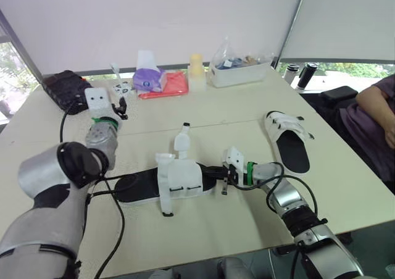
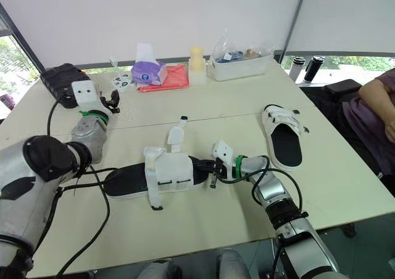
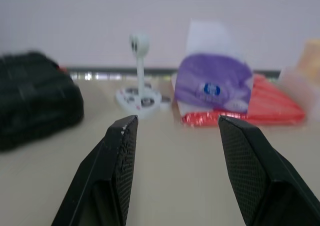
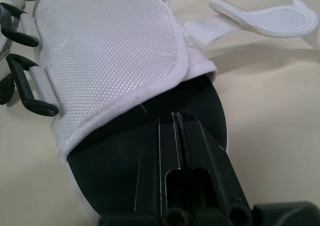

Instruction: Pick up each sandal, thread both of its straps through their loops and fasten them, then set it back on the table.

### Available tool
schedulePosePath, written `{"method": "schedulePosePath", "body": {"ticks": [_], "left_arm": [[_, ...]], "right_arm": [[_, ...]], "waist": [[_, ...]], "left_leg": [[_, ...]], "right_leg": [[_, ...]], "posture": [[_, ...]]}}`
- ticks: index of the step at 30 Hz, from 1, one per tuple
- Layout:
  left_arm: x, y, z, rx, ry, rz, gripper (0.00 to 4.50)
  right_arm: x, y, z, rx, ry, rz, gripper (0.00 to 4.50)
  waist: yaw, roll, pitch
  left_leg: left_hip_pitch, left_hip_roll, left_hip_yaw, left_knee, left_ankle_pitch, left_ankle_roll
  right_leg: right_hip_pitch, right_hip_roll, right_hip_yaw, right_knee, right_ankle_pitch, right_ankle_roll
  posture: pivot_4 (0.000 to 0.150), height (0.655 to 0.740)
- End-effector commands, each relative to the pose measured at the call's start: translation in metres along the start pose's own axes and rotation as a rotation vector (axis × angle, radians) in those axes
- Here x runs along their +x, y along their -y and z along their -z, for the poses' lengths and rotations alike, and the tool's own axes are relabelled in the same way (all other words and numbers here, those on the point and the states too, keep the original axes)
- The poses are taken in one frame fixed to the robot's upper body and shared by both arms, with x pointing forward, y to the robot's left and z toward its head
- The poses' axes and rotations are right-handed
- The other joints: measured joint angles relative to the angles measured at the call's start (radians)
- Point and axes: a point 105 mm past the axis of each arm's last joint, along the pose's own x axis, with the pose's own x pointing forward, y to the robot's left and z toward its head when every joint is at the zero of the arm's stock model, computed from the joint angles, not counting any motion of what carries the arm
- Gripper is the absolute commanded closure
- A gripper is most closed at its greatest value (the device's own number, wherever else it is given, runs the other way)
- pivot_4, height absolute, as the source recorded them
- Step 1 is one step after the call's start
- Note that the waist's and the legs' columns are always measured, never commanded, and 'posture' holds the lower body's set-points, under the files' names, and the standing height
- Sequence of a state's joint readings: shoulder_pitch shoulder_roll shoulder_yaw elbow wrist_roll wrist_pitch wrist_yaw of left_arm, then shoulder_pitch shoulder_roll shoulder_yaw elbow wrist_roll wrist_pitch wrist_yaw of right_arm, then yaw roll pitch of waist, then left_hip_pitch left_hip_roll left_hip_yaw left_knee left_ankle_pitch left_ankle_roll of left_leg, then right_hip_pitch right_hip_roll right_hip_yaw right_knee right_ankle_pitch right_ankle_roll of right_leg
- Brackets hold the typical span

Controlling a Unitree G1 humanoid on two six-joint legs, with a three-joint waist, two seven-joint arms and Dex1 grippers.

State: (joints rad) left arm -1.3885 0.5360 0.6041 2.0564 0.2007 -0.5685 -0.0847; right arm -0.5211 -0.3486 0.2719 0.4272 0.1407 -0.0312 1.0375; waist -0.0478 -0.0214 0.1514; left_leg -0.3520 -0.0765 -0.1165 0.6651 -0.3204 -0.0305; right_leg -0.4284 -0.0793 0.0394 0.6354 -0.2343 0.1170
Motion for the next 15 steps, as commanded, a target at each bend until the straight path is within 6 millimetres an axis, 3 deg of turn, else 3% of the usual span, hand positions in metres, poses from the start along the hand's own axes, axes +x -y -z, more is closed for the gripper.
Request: {"method": "schedulePosePath", "body": {"ticks": [1, 6, 11, 15], "left_arm": [[0.014, 0.000, -0.006, -0.081, -0.050, 0.006, 1.89], [0.019, -0.023, -0.003, -0.205, -0.125, -0.072, 1.89], [0.015, -0.036, -0.007, -0.152, -0.143, -0.059, 1.89], [0.006, -0.004, -0.010, -0.149, -0.100, 0.258, 1.89]], "right_arm": [[0.007, -0.017, 0.036, 0.077, -0.125, -0.044, 4.50], [0.008, -0.017, 0.037, 0.076, -0.125, -0.040, 4.50], [0.008, -0.017, 0.038, 0.076, -0.127, -0.040, 4.50], [0.009, -0.017, 0.039, 0.075, -0.129, -0.040, 4.50]], "waist": [[-0.006, 0.000, 0.000], [-0.023, 0.000, 0.000], [-0.019, 0.000, 0.000], [-0.019, 0.000, 0.000]], "left_leg": [[0.000, 0.000, 0.000, 0.000, 0.000, 0.000], [-0.002, 0.003, 0.000, 0.000, 0.001, -0.001], [-0.002, 0.003, 0.000, -0.001, 0.002, -0.003], [-0.001, 0.003, -0.001, -0.001, 0.003, -0.005]], "right_leg": [[0.000, 0.000, 0.000, 0.001, 0.000, 0.000], [-0.004, 0.001, 0.002, 0.002, 0.000, 0.000], [-0.004, 0.000, 0.003, 0.002, 0.000, 0.000], [-0.003, 0.000, 0.002, 0.002, 0.000, -0.001]], "posture": [[0.150, 0.7400], [0.150, 0.7400], [0.150, 0.7400], [0.150, 0.7400]]}}
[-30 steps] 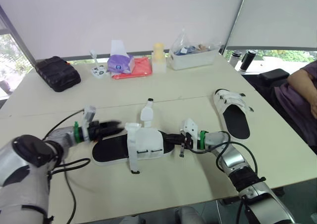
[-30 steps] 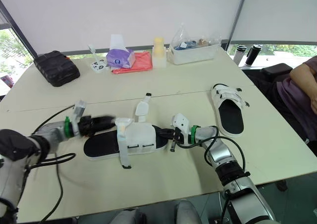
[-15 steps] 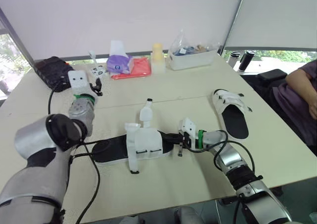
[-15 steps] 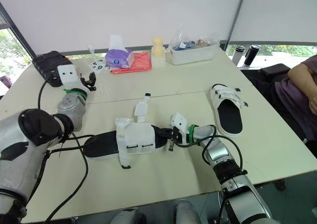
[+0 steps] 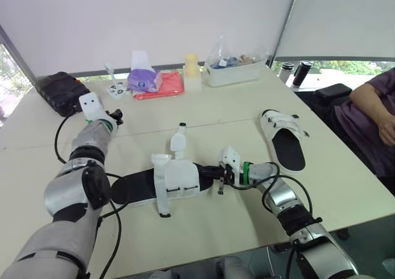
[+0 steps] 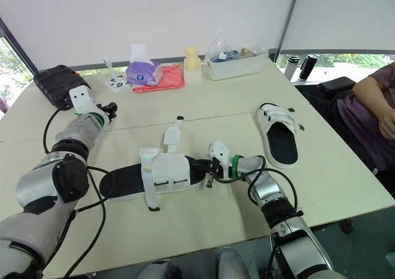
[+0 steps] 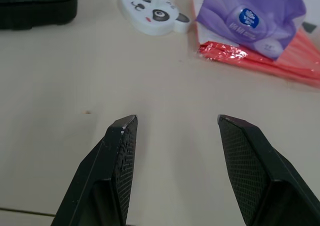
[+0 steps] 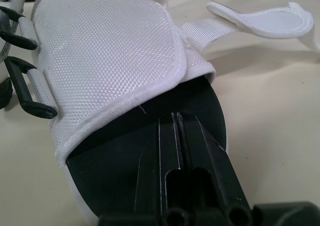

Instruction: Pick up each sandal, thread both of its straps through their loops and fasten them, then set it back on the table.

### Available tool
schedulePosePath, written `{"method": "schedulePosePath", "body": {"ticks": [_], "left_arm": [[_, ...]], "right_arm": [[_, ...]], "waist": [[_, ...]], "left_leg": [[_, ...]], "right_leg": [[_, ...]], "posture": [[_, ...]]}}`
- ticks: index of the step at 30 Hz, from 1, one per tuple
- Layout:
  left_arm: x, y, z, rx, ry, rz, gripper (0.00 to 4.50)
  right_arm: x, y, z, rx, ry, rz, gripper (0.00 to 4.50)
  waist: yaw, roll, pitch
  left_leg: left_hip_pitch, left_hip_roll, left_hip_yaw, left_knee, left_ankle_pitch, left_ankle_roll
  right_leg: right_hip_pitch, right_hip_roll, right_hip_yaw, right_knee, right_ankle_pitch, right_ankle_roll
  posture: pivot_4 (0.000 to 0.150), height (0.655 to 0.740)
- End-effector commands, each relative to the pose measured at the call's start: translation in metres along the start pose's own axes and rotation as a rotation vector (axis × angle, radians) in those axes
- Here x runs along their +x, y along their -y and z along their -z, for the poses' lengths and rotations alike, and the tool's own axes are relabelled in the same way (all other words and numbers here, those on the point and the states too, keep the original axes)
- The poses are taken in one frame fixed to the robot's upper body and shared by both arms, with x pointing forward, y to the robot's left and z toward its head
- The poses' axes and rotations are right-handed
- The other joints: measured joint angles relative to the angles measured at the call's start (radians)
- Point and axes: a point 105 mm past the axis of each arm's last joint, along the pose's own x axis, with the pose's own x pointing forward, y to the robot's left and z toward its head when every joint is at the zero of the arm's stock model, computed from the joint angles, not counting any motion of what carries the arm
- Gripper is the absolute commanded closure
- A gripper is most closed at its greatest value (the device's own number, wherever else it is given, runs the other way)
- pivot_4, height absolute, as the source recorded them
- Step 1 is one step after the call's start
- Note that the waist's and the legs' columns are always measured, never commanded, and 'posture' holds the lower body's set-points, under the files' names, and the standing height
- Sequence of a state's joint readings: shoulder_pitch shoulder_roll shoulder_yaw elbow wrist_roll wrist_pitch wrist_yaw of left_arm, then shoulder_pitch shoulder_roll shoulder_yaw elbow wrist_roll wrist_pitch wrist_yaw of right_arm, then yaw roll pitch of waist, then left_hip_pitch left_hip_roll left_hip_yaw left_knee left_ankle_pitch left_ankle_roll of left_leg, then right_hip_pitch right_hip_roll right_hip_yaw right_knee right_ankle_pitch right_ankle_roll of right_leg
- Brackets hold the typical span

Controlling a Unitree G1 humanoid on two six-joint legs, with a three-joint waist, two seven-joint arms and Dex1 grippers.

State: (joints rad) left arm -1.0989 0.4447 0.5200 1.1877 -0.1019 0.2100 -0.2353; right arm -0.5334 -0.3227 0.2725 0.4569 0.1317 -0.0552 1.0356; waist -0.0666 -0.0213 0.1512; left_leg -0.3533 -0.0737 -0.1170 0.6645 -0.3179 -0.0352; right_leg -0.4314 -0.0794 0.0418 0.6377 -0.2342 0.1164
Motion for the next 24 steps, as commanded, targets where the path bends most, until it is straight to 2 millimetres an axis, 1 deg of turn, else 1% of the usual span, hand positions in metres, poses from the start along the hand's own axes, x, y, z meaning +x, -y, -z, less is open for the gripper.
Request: {"method": "schedulePosePath", "body": {"ticks": [1, 3, 4, 5, 6, 7, 10, 11, 12, 16, 19, 20, 22, 24], "left_arm": [[-0.015, 0.042, -0.012, 0.043, 0.057, 0.351, 1.89], [-0.031, 0.053, -0.007, 0.054, 0.048, 0.481, 1.89], [-0.048, 0.056, -0.003, 0.069, 0.038, 0.569, 1.89], [-0.072, 0.054, 0.004, 0.051, 0.006, 0.668, 1.89], [-0.092, 0.056, 0.009, 0.042, -0.025, 0.743, 1.89], [-0.105, 0.057, 0.012, 0.035, -0.049, 0.785, 1.89], [-0.143, 0.049, 0.014, -0.038, -0.128, 0.867, 1.89], [-0.158, 0.045, 0.016, -0.059, -0.175, 0.895, 1.89], [-0.168, 0.043, 0.017, -0.070, -0.208, 0.912, 1.89], [-0.206, 0.034, 0.032, -0.002, -0.365, 0.966, 1.89], [-0.227, 0.038, 0.048, 0.085, -0.475, 1.016, 1.89], [-0.232, 0.041, 0.054, 0.120, -0.499, 1.035, 1.89], [-0.234, 0.044, 0.061, 0.171, -0.514, 1.049, 1.89], [-0.231, 0.048, 0.068, 0.220, -0.512, 1.053, 1.89]], "right_arm": [[0.001, -0.016, 0.040, 0.080, -0.145, -0.033, 4.50], [0.001, -0.015, 0.041, 0.080, -0.145, -0.032, 4.50], [0.001, -0.015, 0.041, 0.080, -0.148, -0.030, 4.50], [-0.001, -0.014, 0.042, 0.081, -0.150, -0.028, 4.50], [-0.002, -0.013, 0.042, 0.081, -0.152, -0.027, 4.50], [-0.002, -0.013, 0.042, 0.082, -0.153, -0.026, 4.50], [-0.003, -0.013, 0.044, 0.082, -0.159, -0.028, 4.50], [-0.003, -0.014, 0.045, 0.082, -0.159, -0.031, 4.50], [-0.003, -0.014, 0.045, 0.082, -0.160, -0.033, 4.50], [-0.001, -0.016, 0.045, 0.084, -0.159, -0.047, 4.50], [0.000, -0.016, 0.045, 0.082, -0.160, -0.057, 4.50], [0.000, -0.016, 0.044, 0.082, -0.160, -0.059, 4.50], [0.000, -0.016, 0.044, 0.079, -0.162, -0.064, 4.50], [0.000, -0.015, 0.044, 0.078, -0.163, -0.065, 4.50]], "waist": [[0.000, 0.000, 0.000], [-0.003, 0.001, 0.000], [-0.005, 0.001, 0.000], [-0.005, 0.001, 0.000], [-0.015, 0.001, -0.001], [-0.013, 0.002, -0.001], [0.001, 0.001, -0.001], [0.006, 0.001, -0.001], [0.009, 0.001, -0.001], [0.014, 0.005, 0.001], [0.016, 0.004, 0.000], [0.018, 0.003, 0.000], [0.021, 0.004, 0.000], [0.022, 0.004, 0.000]], "left_leg": [[0.000, 0.000, 0.000, 0.000, 0.000, -0.001], [0.000, 0.000, 0.001, 0.000, 0.001, -0.001], [0.000, 0.001, 0.000, 0.000, 0.001, -0.001], [0.000, 0.001, 0.000, -0.001, 0.001, -0.001], [0.001, 0.002, 0.001, -0.001, 0.001, -0.001], [0.001, 0.002, 0.002, -0.002, 0.000, -0.002], [0.000, 0.002, 0.000, -0.002, -0.001, -0.001], [0.001, 0.002, 0.000, -0.001, -0.002, 0.001], [0.003, 0.002, -0.001, -0.001, -0.002, 0.001], [0.021, 0.002, -0.001, -0.005, -0.003, 0.003], [0.031, 0.002, 0.000, -0.013, -0.003, 0.003], [0.032, 0.002, 0.000, -0.014, -0.003, 0.003], [0.032, 0.003, 0.000, -0.015, -0.003, 0.003], [0.032, 0.003, 0.000, -0.015, -0.003, 0.003]], "right_leg": [[0.000, 0.000, 0.000, 0.000, 0.000, 0.000], [0.000, 0.000, 0.001, -0.001, 0.000, -0.001], [0.000, 0.000, 0.001, -0.001, 0.000, -0.001], [0.000, 0.000, 0.001, -0.001, 0.001, -0.001], [0.000, 0.000, 0.002, -0.001, 0.001, -0.002], [-0.002, 0.000, 0.005, -0.002, 0.001, -0.002], [-0.001, 0.001, 0.005, -0.002, 0.001, -0.002], [0.001, 0.001, 0.004, -0.003, 0.002, -0.004], [0.003, 0.001, 0.003, -0.003, 0.002, -0.004], [0.022, 0.002, 0.002, -0.008, 0.002, -0.005], [0.028, 0.002, 0.002, -0.010, 0.000, -0.006], [0.029, 0.002, 0.002, -0.010, -0.001, -0.006], [0.028, 0.002, 0.002, -0.010, -0.001, -0.007], [0.028, 0.002, 0.002, -0.010, -0.001, -0.007]], "posture": [[0.150, 0.7400], [0.150, 0.7400], [0.150, 0.7400], [0.150, 0.7400], [0.150, 0.7400], [0.150, 0.7400], [0.150, 0.7400], [0.150, 0.7400], [0.150, 0.7400], [0.150, 0.7400], [0.150, 0.7400], [0.150, 0.7400], [0.150, 0.7400], [0.150, 0.7400]]}}
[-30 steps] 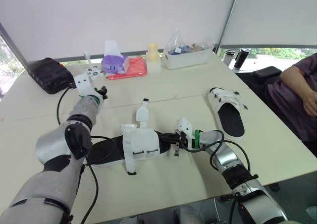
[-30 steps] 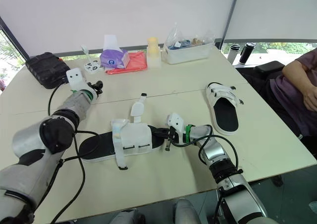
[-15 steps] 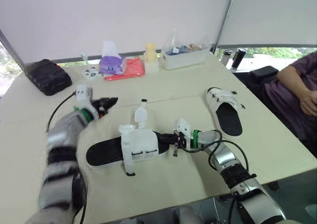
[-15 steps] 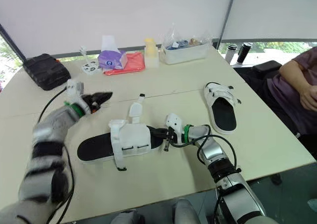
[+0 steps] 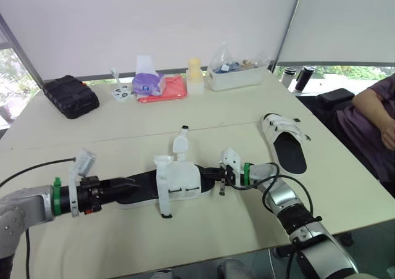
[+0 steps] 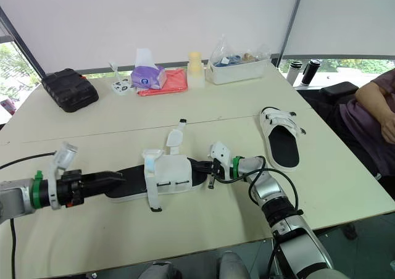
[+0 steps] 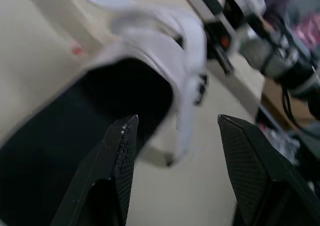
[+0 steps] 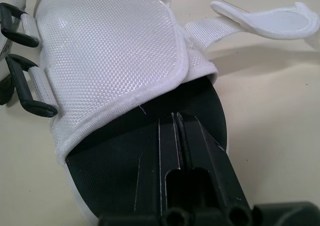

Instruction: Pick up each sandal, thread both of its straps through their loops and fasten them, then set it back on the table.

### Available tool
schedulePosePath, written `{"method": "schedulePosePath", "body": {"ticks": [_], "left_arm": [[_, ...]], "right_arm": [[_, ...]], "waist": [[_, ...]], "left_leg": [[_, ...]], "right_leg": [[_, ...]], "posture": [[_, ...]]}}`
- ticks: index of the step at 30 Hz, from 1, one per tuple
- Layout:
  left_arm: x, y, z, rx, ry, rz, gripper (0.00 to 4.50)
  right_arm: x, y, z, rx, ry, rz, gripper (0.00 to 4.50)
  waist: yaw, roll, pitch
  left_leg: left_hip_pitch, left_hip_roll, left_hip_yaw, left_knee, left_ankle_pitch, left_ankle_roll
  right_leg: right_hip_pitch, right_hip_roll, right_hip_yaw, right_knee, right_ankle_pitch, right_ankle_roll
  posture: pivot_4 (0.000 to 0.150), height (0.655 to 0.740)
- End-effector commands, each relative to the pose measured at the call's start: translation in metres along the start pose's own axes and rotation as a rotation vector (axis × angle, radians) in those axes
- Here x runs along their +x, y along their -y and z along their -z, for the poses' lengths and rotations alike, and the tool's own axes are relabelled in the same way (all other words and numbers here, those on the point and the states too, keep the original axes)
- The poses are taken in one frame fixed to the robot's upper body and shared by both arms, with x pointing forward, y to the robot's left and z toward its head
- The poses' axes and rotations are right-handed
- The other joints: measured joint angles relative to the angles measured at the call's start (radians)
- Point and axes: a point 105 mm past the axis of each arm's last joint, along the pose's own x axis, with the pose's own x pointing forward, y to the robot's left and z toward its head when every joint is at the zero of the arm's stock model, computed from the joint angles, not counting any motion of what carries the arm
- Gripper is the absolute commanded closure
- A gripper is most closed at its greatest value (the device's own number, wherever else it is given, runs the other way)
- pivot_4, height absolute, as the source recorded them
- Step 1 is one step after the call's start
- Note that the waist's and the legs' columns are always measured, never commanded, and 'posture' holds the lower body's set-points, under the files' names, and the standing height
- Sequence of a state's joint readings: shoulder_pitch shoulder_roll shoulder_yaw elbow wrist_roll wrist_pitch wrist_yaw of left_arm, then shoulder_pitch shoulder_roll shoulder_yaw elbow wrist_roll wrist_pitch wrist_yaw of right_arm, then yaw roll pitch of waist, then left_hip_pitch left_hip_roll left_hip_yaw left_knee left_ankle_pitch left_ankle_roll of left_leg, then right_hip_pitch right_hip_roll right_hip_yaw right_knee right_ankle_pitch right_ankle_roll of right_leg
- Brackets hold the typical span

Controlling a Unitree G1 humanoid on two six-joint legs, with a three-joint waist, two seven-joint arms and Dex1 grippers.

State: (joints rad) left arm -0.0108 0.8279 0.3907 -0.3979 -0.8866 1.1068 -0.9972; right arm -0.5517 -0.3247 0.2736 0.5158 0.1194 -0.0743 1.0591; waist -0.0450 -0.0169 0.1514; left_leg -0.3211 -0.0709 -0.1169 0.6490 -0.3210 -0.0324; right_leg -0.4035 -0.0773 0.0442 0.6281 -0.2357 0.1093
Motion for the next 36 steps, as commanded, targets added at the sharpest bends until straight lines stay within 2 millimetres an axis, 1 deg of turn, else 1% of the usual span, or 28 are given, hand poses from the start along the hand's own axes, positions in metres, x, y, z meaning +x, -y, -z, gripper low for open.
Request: {"method": "schedulePosePath", "body": {"ticks": [1, 5, 8, 11, 14, 18, 19, 21, 24, 25, 32, 36], "left_arm": [[0.011, 0.002, -0.001, 0.116, -0.030, -0.003, 1.89], [0.026, -0.004, 0.005, 0.172, -0.044, -0.016, 1.89], [0.038, 0.000, 0.009, 0.169, -0.028, 0.022, 1.89], [0.047, 0.000, 0.014, 0.177, -0.037, 0.040, 1.89], [0.053, 0.003, 0.013, 0.166, -0.028, 0.073, 1.89], [0.053, 0.006, 0.015, 0.160, -0.041, 0.093, 1.89], [0.053, 0.006, 0.015, 0.156, -0.043, 0.094, 2.12], [0.053, 0.005, 0.016, 0.153, -0.045, 0.095, 2.76], [0.054, 0.006, 0.015, 0.140, -0.038, 0.104, 4.21], [0.053, 0.007, 0.014, 0.134, -0.036, 0.109, 4.43], [0.042, 0.012, -0.001, 0.065, -0.011, 0.149, 4.43], [0.029, 0.014, -0.020, 0.009, 0.036, 0.201, 4.43]], "right_arm": [[0.003, -0.016, 0.037, 0.069, -0.136, -0.049, 4.50], [0.003, -0.016, 0.036, 0.068, -0.135, -0.049, 4.50], [0.003, -0.017, 0.036, 0.070, -0.134, -0.046, 4.50], [0.002, -0.017, 0.037, 0.071, -0.135, -0.045, 4.50], [0.001, -0.017, 0.037, 0.071, -0.135, -0.041, 4.50], [0.000, -0.016, 0.036, 0.072, -0.135, -0.033, 4.50], [0.000, -0.016, 0.037, 0.072, -0.136, -0.032, 4.50], [-0.001, -0.016, 0.038, 0.073, -0.137, -0.031, 4.50], [0.000, -0.017, 0.038, 0.074, -0.136, -0.030, 4.50], [0.000, -0.017, 0.038, 0.075, -0.136, -0.030, 4.50], [0.001, -0.017, 0.039, 0.076, -0.140, -0.028, 4.50], [0.002, -0.018, 0.039, 0.076, -0.141, -0.032, 4.50]], "waist": [[0.000, 0.000, 0.000], [0.000, 0.000, 0.000], [0.000, 0.000, 0.000], [0.000, 0.000, 0.000], [0.000, 0.000, 0.000], [0.000, 0.000, 0.000], [0.000, 0.000, 0.000], [0.000, 0.000, 0.000], [0.000, 0.000, 0.000], [0.000, 0.000, 0.000], [-0.003, 0.000, 0.000], [-0.010, 0.000, 0.001]], "left_leg": [[0.000, 0.000, 0.000, 0.000, 0.000, 0.000], [0.000, 0.000, 0.000, -0.001, 0.000, 0.000], [0.000, 0.000, 0.000, -0.001, 0.000, 0.000], [0.000, 0.000, 0.000, -0.001, 0.000, 0.000], [0.000, 0.000, 0.000, -0.001, 0.000, 0.000], [0.000, 0.000, 0.000, -0.001, 0.000, 0.000], [0.000, 0.000, 0.000, -0.001, 0.000, 0.000], [0.000, 0.000, 0.000, -0.002, 0.000, 0.000], [-0.001, 0.000, 0.000, -0.002, 0.000, 0.000], [-0.001, 0.000, 0.000, -0.002, 0.000, 0.000], [-0.001, 0.000, 0.000, -0.003, 0.000, 0.000], [-0.003, 0.002, 0.000, -0.003, 0.000, 0.000]], "right_leg": [[0.000, 0.000, 0.000, 0.000, 0.000, 0.000], [0.000, 0.000, 0.000, 0.000, 0.000, 0.000], [-0.001, 0.000, 0.000, 0.000, 0.000, 0.000], [-0.001, 0.000, 0.000, 0.000, 0.000, 0.000], [0.000, 0.000, 0.000, 0.000, 0.000, 0.000], [-0.001, 0.000, 0.000, -0.001, 0.000, 0.000], [-0.001, 0.000, 0.000, -0.001, 0.000, 0.000], [-0.001, 0.000, 0.000, -0.001, 0.000, 0.000], [-0.001, 0.000, 0.000, -0.001, 0.000, 0.000], [-0.001, 0.000, 0.000, -0.002, -0.001, 0.000], [-0.002, 0.000, 0.000, -0.003, -0.001, 0.000], [-0.004, 0.002, 0.000, -0.003, -0.001, 0.000]], "posture": [[0.150, 0.7400], [0.150, 0.7400], [0.150, 0.7400], [0.150, 0.7400], [0.150, 0.7400], [0.150, 0.7400], [0.150, 0.7400], [0.150, 0.7400], [0.150, 0.7400], [0.150, 0.7400], [0.150, 0.7400], [0.150, 0.7400]]}}
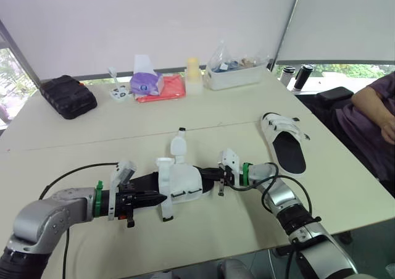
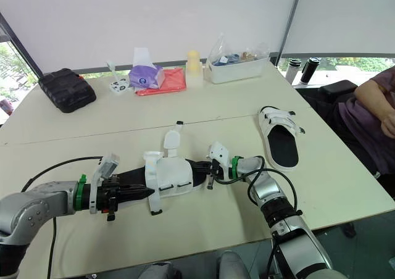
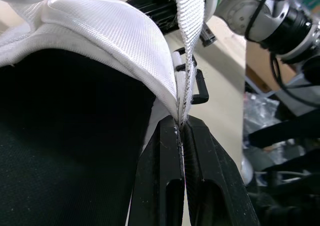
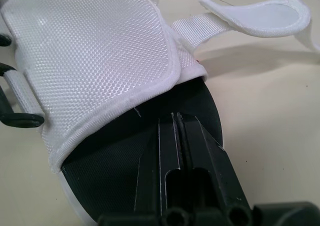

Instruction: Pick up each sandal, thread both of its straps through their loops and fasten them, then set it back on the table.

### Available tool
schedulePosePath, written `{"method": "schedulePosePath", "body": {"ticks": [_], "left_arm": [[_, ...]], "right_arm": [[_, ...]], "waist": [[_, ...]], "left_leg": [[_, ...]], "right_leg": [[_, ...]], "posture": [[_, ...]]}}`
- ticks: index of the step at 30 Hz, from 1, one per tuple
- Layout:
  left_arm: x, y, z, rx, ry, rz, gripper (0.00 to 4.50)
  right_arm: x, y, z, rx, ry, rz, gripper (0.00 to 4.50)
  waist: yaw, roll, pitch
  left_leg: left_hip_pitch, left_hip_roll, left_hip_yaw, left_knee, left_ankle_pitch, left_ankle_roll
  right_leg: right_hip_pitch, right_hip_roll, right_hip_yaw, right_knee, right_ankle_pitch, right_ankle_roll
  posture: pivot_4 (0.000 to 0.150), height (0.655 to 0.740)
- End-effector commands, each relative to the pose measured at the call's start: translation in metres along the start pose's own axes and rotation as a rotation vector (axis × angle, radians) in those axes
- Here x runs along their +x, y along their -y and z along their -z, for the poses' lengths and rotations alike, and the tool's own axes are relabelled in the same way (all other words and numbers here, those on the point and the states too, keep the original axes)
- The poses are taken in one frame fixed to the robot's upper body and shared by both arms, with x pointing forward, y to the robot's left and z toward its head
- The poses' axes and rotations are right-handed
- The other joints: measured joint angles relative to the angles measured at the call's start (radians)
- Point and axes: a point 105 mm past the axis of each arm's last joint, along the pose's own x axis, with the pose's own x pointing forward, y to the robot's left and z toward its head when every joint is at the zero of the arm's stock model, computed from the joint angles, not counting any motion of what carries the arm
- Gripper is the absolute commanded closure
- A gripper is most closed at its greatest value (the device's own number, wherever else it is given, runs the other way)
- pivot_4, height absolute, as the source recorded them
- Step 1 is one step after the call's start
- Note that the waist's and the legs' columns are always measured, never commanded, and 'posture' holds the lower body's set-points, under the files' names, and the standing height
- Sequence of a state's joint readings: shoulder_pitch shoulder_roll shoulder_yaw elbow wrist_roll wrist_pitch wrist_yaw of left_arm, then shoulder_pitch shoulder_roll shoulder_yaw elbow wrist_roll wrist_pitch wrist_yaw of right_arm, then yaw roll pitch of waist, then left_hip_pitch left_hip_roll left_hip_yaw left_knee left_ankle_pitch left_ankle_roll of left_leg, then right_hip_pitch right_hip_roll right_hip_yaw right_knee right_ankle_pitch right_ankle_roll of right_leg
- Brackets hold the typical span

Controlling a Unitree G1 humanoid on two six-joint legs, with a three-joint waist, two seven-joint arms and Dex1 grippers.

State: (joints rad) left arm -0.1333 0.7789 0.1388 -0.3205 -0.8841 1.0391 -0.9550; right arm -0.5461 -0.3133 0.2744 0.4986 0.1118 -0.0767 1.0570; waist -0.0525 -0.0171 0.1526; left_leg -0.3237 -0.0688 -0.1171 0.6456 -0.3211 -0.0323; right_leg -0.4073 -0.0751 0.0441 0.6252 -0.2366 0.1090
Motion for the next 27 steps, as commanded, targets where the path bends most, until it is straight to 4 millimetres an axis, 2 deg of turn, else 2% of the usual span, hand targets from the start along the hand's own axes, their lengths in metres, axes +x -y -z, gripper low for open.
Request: {"method": "schedulePosePath", "body": {"ticks": [1, 4, 7, 10, 13, 17, 20, 23, 27], "left_arm": [[-0.018, 0.015, -0.029, 0.031, 0.083, 0.081, 4.43], [-0.026, 0.010, -0.037, 0.031, 0.100, 0.068, 4.43], [-0.030, 0.006, -0.034, 0.032, 0.072, 0.052, 4.43], [-0.029, 0.004, -0.017, 0.033, -0.011, 0.037, 4.43], [-0.028, 0.002, -0.002, 0.030, -0.065, 0.023, 4.43], [-0.026, -0.002, 0.006, 0.026, -0.074, 0.012, 4.43], [-0.023, -0.003, 0.008, 0.022, -0.067, 0.009, 4.43], [-0.022, -0.005, 0.008, 0.022, -0.064, 0.006, 4.43], [-0.020, -0.004, 0.009, 0.020, -0.065, 0.010, 4.43]], "right_arm": [[-0.002, -0.016, 0.042, 0.089, -0.152, -0.026, 4.50], [-0.001, -0.016, 0.042, 0.091, -0.152, -0.026, 4.50], [-0.001, -0.016, 0.042, 0.092, -0.149, -0.025, 4.50], [-0.002, -0.016, 0.035, 0.078, -0.113, -0.017, 4.50], [-0.007, -0.017, 0.021, 0.005, -0.069, -0.023, 4.50], [-0.019, -0.031, 0.005, -0.058, -0.044, -0.083, 4.50], [-0.027, -0.046, 0.004, -0.058, -0.063, -0.135, 4.50], [-0.024, -0.051, 0.006, -0.041, -0.068, -0.131, 4.50], [-0.008, -0.053, 0.006, -0.008, -0.054, -0.118, 4.50]], "waist": [[-0.006, 0.001, 0.000], [-0.014, 0.001, 0.001], [-0.018, 0.001, 0.001], [-0.018, 0.001, 0.001], [-0.013, 0.001, 0.001], [0.003, 0.005, 0.005], [0.011, 0.005, 0.005], [0.008, 0.005, 0.005], [0.008, 0.005, 0.005]], "left_leg": [[0.000, 0.000, 0.000, 0.000, 0.000, 0.000], [-0.002, 0.001, 0.000, -0.001, 0.000, 0.000], [-0.005, 0.003, 0.000, -0.001, -0.001, -0.002], [-0.014, 0.006, 0.001, 0.000, -0.001, -0.004], [-0.016, 0.009, 0.002, 0.000, -0.003, -0.008], [-0.017, 0.011, 0.001, 0.000, -0.005, -0.010], [-0.018, 0.011, 0.002, 0.000, -0.005, -0.009], [-0.018, 0.011, 0.002, 0.000, -0.005, -0.009], [-0.017, 0.012, 0.002, 0.001, -0.005, -0.009]], "right_leg": [[-0.001, 0.001, 0.000, 0.000, 0.000, 0.000], [-0.002, 0.001, 0.000, 0.000, -0.001, -0.002], [-0.006, 0.003, 0.001, -0.001, -0.001, -0.002], [-0.016, 0.005, 0.001, 0.001, -0.001, -0.003], [-0.020, 0.008, 0.002, 0.002, -0.002, -0.005], [-0.020, 0.011, 0.002, 0.001, -0.003, -0.007], [-0.020, 0.011, 0.002, 0.000, -0.003, -0.007], [-0.020, 0.011, 0.001, 0.000, -0.003, -0.007], [-0.019, 0.011, 0.001, 0.001, -0.003, -0.007]], "posture": [[0.150, 0.7400], [0.150, 0.7400], [0.150, 0.7400], [0.150, 0.7400], [0.150, 0.7400], [0.150, 0.7400], [0.150, 0.7400], [0.150, 0.7400], [0.150, 0.7400]]}}
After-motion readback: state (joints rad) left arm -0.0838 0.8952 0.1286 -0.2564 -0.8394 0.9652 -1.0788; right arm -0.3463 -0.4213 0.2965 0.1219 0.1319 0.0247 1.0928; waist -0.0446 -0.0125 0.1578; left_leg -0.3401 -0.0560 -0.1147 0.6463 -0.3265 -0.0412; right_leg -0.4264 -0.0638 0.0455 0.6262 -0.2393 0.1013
